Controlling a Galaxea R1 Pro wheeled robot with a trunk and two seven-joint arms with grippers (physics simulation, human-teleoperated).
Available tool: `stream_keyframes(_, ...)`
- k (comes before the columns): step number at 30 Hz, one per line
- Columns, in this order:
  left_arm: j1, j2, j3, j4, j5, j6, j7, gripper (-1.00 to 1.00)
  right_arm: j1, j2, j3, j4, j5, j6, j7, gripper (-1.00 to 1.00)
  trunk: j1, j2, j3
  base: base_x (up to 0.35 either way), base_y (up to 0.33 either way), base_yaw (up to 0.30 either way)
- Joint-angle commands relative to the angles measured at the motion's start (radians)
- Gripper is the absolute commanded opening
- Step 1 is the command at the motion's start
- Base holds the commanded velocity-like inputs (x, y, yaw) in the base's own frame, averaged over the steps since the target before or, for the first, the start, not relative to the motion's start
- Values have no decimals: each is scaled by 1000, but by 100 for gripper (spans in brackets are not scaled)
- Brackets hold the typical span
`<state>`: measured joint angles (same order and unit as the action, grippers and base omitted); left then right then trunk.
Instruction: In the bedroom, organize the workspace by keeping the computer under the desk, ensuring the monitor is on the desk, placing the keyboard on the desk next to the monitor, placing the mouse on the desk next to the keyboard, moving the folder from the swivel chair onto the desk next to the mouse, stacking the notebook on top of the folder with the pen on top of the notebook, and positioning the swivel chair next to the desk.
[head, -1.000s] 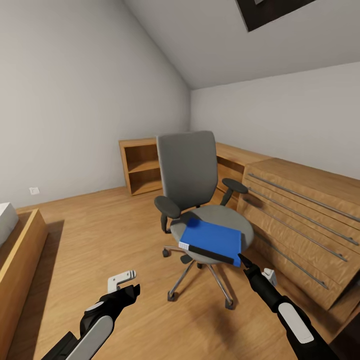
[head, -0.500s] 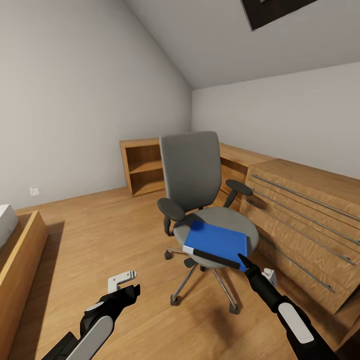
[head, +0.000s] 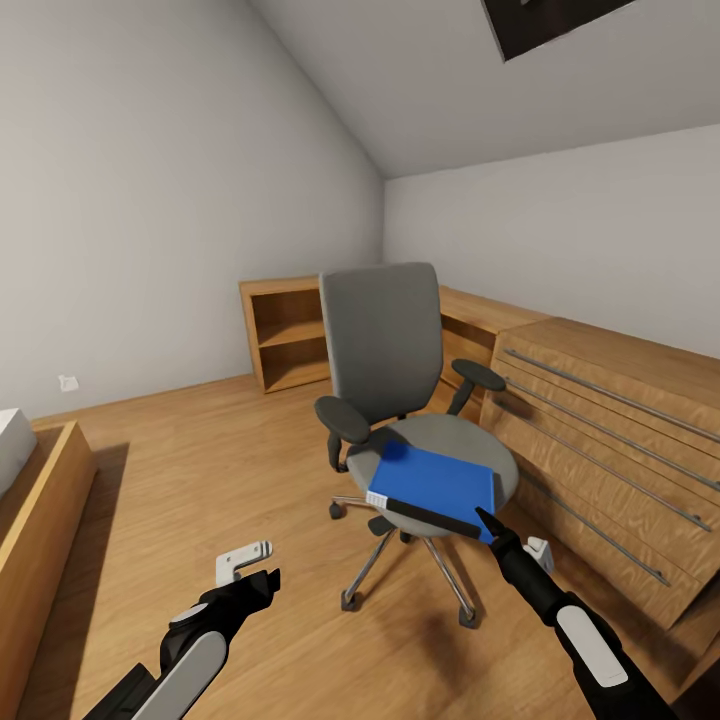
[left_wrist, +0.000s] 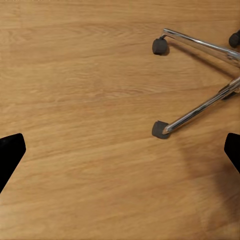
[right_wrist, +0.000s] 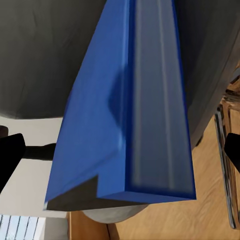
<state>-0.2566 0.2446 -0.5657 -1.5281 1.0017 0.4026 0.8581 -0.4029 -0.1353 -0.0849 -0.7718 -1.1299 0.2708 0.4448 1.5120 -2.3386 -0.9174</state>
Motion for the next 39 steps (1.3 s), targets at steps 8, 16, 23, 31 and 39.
stream_keyframes(8,-1,1,-2,-1,3,2,7,100,0,0,-3,0,-10,10,2,100,0,0,-1,0,0,0)
stream_keyframes(16,-1,1,-2,-1,4,2,7,100,0,0,-3,0,-10,11,2,-100,0,0,-1,0,0,0)
stream_keyframes(23,-1,1,-2,-1,5,4,7,100,0,0,-3,-1,-10,9,5,-100,0,0,-1,0,0,0)
stream_keyframes(31,-1,1,-5,-1,5,4,7,100,0,-1,-4,-1,-10,8,7,-100,-19,35,15,0,0,0)
stream_keyframes(39,-1,1,-6,-1,6,4,8,100,0,-1,-6,-5,-9,7,10,-100,-50,91,40,0,0,0)
